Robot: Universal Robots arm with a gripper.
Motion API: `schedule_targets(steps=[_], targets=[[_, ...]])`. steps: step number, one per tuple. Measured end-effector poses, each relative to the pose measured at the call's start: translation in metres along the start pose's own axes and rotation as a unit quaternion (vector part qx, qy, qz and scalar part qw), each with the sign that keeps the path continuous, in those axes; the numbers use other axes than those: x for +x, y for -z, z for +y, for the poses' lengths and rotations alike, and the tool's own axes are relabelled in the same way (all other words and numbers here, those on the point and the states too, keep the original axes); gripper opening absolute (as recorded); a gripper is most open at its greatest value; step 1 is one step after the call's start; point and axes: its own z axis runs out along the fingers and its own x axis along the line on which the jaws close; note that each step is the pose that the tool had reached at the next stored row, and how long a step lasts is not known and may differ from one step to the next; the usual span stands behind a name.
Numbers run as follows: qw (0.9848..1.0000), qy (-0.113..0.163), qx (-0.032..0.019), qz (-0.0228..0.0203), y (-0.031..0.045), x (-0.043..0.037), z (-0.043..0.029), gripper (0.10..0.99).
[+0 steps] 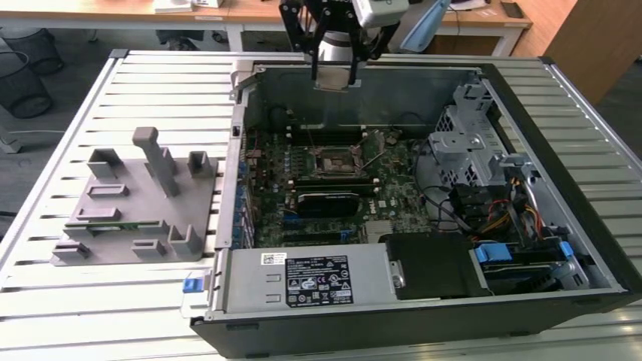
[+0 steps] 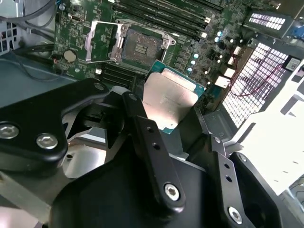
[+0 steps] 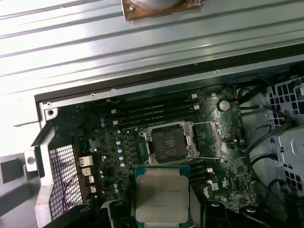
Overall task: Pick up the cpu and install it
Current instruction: 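Place the cpu into insertion slot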
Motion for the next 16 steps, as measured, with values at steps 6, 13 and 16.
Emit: schedule_targets(steps=[6,13,16], targets=[[0.9993,-0.037,-0.0005,-0.0014,-0.0002,0.0000,0.0000,0.541],[0.9972,-0.075,-0.0010,-0.0028,-0.0002,-0.0001,0.0000,0.541],[0.9961,-0.089,-0.0012,-0.0034,-0.0003,-0.0002,0.0000,0.541]])
